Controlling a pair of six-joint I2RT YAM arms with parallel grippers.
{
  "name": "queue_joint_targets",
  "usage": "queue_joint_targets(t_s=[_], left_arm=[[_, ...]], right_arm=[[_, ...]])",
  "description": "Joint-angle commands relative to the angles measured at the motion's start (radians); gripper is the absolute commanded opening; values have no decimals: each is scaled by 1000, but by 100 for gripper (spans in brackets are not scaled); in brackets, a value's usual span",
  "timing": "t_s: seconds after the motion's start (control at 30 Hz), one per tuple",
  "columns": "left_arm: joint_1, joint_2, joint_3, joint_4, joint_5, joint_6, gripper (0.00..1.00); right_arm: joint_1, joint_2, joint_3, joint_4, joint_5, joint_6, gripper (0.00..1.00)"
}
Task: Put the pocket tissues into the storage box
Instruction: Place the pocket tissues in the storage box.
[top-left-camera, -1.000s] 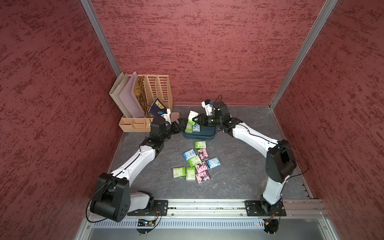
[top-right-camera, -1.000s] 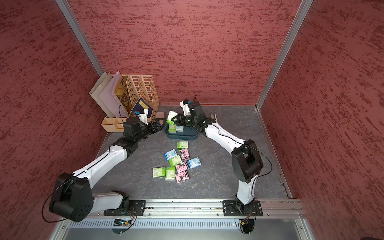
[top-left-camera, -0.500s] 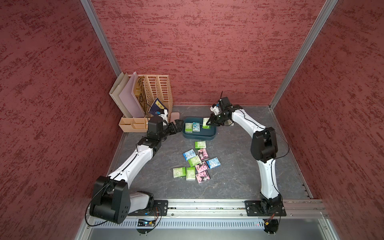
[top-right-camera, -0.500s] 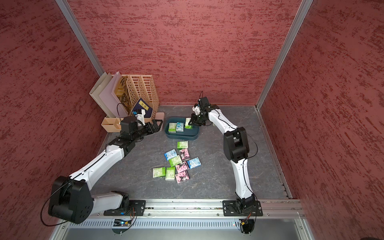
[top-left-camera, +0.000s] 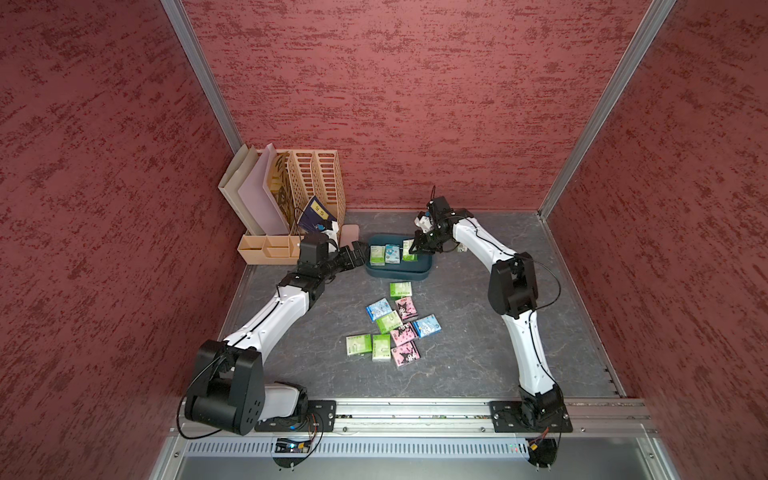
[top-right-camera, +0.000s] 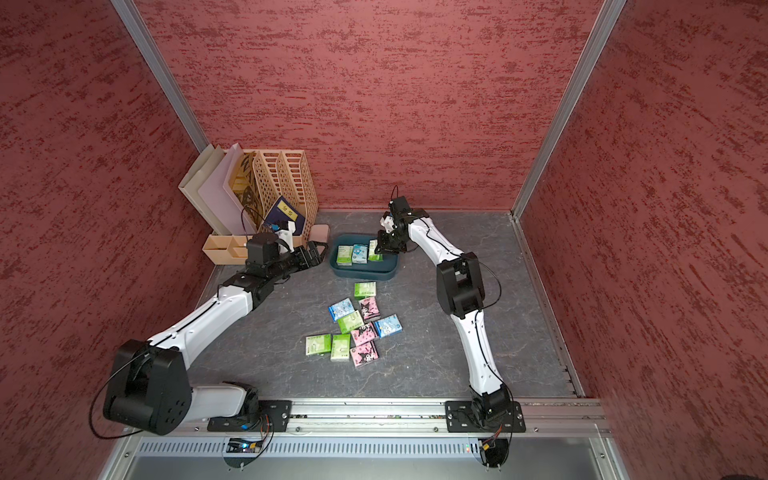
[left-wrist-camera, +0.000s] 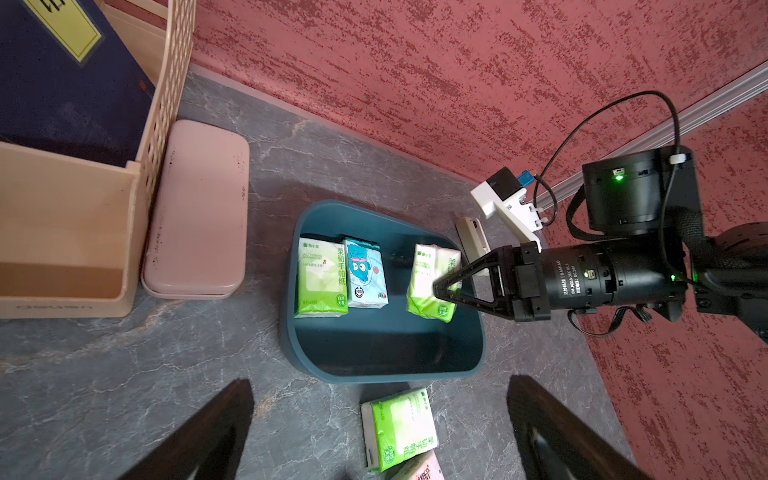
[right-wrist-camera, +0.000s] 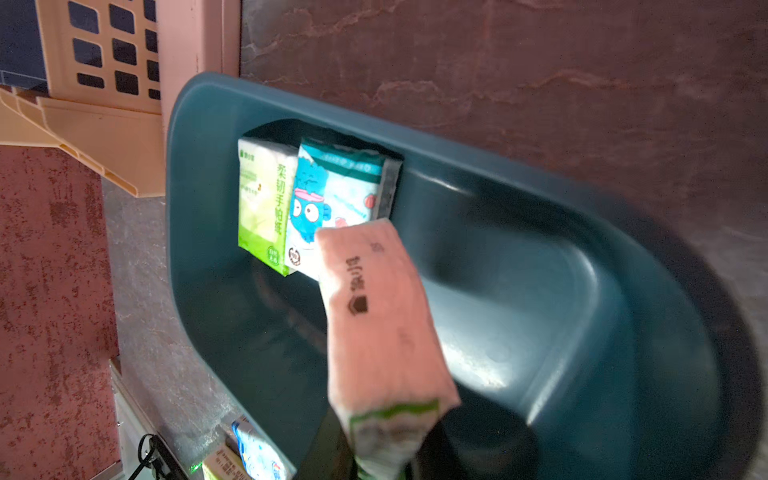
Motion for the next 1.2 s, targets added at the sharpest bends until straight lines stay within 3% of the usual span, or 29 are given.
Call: queue_joint_targets(t_s=[0.0, 0.3, 0.47, 0.73, 1.17], left_arm=[[9, 14, 27, -6, 15, 9, 100], [18, 16, 20, -19, 17, 9, 100], [19, 16, 21, -22, 19, 8, 100], [19, 15, 22, -28, 22, 4, 100], [19, -14, 25, -44, 17, 4, 100]], right_arm=[[-2, 49, 73, -3, 23, 15, 6], [-2, 121, 135, 8, 2, 41, 11], [-2, 127, 137, 25, 10, 50, 28], [-2, 90, 143, 14, 65, 32, 43], [0, -31, 67, -41, 178, -7, 46]])
